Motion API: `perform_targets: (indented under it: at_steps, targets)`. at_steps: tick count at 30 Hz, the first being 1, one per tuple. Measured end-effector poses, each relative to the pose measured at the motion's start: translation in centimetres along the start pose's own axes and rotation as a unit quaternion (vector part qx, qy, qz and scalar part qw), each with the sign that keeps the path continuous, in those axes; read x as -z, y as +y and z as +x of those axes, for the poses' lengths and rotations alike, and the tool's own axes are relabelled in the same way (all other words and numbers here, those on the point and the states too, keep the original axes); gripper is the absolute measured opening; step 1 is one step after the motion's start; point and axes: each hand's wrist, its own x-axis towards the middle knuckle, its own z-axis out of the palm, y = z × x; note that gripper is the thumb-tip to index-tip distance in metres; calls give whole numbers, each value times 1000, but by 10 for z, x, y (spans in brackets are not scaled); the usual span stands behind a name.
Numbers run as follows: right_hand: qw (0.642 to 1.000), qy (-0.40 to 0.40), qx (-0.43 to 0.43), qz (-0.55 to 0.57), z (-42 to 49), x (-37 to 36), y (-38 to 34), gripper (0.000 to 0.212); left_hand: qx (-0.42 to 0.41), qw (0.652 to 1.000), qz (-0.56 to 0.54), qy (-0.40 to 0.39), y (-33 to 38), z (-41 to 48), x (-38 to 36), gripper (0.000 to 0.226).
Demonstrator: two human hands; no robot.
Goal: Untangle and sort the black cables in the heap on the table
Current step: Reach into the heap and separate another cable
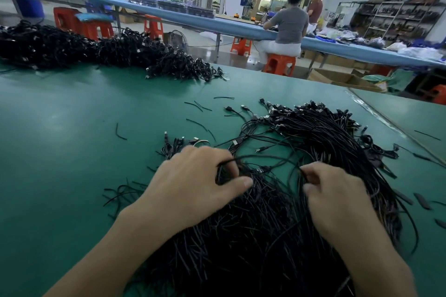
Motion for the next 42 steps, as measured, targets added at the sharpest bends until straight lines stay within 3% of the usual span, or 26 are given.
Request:
perform_targets:
  at_steps: [2,4,6,9,14,16,18,20,22,24,29,33,34,35,39,42]
  targets:
    - [997,-63,41,1,-4,-4,-9,54,57,995,60,-53,-1,0,-4,65]
    - [990,-85,110,26,-9,-7,-20,63,82,988,98,-89,-3,1,-10,74]
    - [976,-91,182,84,-13,-10,-32,46,74,990,67,-101,-4,2,-14,65]
    - [962,-70,195,180,-16,-12,-39,18,20,997,-55,-50,-4,4,-13,52]
    - [958,8,166,232,-11,-9,-30,21,16,986,-165,13,-4,6,-11,53]
    - [953,38,163,251,-10,-8,-30,22,55,977,-197,-54,-3,6,-7,63]
    - [944,64,157,282,-8,-7,-29,22,72,929,-293,-212,-1,4,-1,70]
    - [935,68,153,313,-7,-7,-30,23,61,838,-416,-349,2,0,5,65]
    - [929,49,149,336,-7,-9,-30,28,52,761,-522,-382,4,-2,9,57]
    - [931,21,153,330,-7,-13,-31,34,64,711,-611,-343,5,0,11,53]
    - [943,-93,189,259,-11,-20,-38,21,96,638,-753,-131,12,9,8,46]
    - [922,-196,237,235,-22,-17,-47,17,123,593,-796,22,10,15,1,43]
    - [920,-199,243,234,-24,-15,-48,18,117,608,-784,44,8,15,-1,42]
    - [921,-192,246,232,-24,-13,-48,21,104,648,-752,61,7,14,-4,41]
    - [936,-108,235,237,-21,-4,-42,30,17,870,-485,86,6,9,-22,35]
    - [936,-88,247,237,-19,0,-36,22,-33,957,-281,68,7,4,-29,37]
